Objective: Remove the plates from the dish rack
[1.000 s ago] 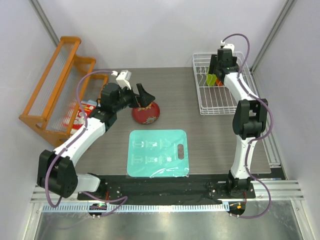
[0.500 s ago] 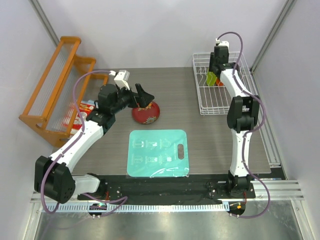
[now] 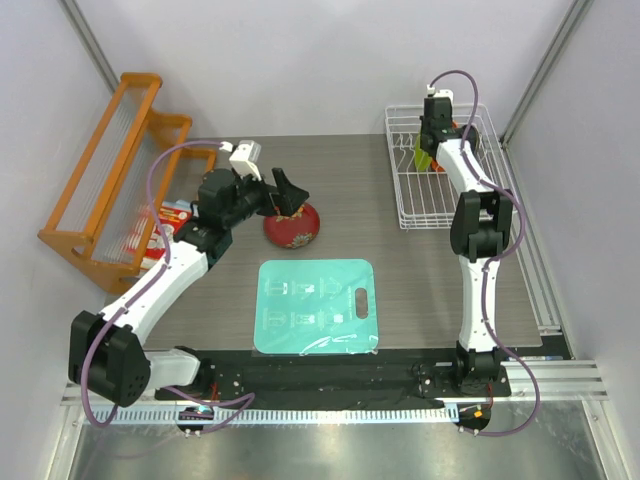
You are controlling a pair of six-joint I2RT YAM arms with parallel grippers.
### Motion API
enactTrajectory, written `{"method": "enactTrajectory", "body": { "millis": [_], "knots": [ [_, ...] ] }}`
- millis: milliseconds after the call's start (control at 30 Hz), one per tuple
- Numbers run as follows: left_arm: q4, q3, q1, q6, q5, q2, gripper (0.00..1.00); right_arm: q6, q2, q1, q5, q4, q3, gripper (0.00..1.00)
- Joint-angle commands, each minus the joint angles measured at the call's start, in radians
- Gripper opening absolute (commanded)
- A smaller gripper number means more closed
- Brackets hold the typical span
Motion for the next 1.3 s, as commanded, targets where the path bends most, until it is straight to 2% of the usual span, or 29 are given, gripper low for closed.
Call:
{"method": "enactTrajectory", "body": {
  "millis": [0,200,400,533,667,800,933,1100,1267],
  "knots": [
    [0.012,0.022,-0.007,0.011,-0.046,0.029,0.99,-0.036,-0.115,0.019,0.139,0.028,0.022,0.01],
    [0.001,0.083,-0.016,0.012,-0.061,0.114,0.99,-0.037,-0.242,0.037,0.215,0.087,-0.051,0.01],
    [0.11,0.163,-0.024,-0.041,0.011,0.228,0.99,-0.011,-0.402,0.043,0.21,0.093,-0.165,0.01],
    [0.211,0.243,-0.029,-0.107,0.084,0.329,0.99,0.097,-0.495,0.043,0.089,0.033,-0.28,0.01],
    [0.313,0.32,-0.03,-0.185,0.179,0.452,0.99,0.203,-0.623,0.043,-0.127,0.034,-0.43,0.01],
    [0.533,0.364,-0.033,-0.328,0.27,0.567,0.99,0.3,-0.747,0.043,-0.396,0.109,-0.585,0.01],
    [0.687,0.439,-0.052,-0.503,0.347,0.703,1.0,0.392,-0.83,0.043,-0.549,0.228,-0.76,0.01],
    [0.828,0.498,-0.072,-0.609,0.353,0.826,0.99,0.496,-0.885,0.043,-0.664,0.339,-0.864,0.01],
    [0.86,0.489,-0.09,-0.634,0.324,0.866,1.0,0.55,-0.94,0.043,-0.716,0.441,-0.976,0.01]
  ]
}}
